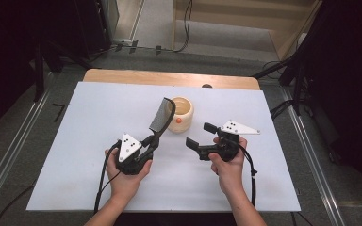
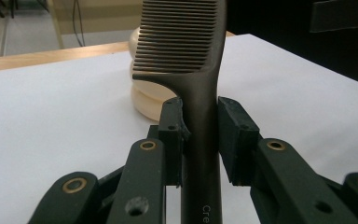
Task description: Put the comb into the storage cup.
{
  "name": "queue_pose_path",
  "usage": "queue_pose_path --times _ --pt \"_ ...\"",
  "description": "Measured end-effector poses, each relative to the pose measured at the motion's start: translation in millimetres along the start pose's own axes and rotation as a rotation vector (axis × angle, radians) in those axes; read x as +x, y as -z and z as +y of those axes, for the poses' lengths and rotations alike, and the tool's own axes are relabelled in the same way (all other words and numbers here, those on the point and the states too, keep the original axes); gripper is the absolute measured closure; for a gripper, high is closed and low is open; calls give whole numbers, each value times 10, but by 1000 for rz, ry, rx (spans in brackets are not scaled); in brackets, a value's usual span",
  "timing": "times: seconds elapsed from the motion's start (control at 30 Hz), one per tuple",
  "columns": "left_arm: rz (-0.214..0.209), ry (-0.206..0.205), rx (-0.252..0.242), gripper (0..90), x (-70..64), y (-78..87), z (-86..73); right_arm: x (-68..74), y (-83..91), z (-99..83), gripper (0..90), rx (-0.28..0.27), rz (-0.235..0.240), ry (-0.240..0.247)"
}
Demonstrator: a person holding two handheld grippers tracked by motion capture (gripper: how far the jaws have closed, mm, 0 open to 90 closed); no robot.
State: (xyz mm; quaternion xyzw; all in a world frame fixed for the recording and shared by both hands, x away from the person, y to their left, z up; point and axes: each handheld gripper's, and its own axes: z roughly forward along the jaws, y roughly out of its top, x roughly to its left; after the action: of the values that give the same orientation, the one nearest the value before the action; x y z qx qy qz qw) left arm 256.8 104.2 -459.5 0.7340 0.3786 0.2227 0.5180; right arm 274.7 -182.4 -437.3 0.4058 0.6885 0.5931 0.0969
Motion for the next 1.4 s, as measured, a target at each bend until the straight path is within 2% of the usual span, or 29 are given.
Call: queue_pose_path --times 0.13,0.27,0.43,0.57,0.67,0.77,0.9,1.0,1.03,1.07,1.1,1.2,1.3,1.4 --pt "-17 -13 -2 727 -58 -8 -33 30 -34 -5 0 15 2 -12" --pt "-36 -26 10 727 -87 -35 -71 42 -43 -21 109 0 -41 -35" --pt "-54 -37 10 727 -137 -48 -109 39 -78 -48 124 22 -56 -37" --pt "-67 -56 7 727 -191 -56 -123 47 -95 -65 250 17 -96 -55" --pt "-73 -67 10 727 -224 -62 -134 86 -76 -91 367 -23 -138 -21" --pt "-78 -78 8 727 -249 -68 -149 88 -75 -112 427 -38 -118 -30" --pt "-88 -91 5 727 -286 -65 -162 73 -84 -139 467 -39 -119 -44" --pt "-98 -100 -4 727 -322 -63 -167 41 -83 -165 525 -32 -77 -125" --pt "-103 -103 -5 727 -330 -62 -169 41 -83 -165 525 -32 -77 -125" --pt "-104 -105 -6 727 -340 -62 -172 29 -72 -166 547 -33 -46 -173" --pt "-108 -107 -10 727 -349 -64 -174 22 -70 -166 550 -30 -38 -187" --pt "-118 -115 -13 727 -365 -64 -179 18 -61 -164 581 -22 -29 -202" --pt "-124 -124 -17 727 -385 -65 -187 18 -55 -161 614 -18 10 -230" --pt "-140 -130 -25 727 -412 -68 -197 22 -62 -165 628 -13 23 -236"
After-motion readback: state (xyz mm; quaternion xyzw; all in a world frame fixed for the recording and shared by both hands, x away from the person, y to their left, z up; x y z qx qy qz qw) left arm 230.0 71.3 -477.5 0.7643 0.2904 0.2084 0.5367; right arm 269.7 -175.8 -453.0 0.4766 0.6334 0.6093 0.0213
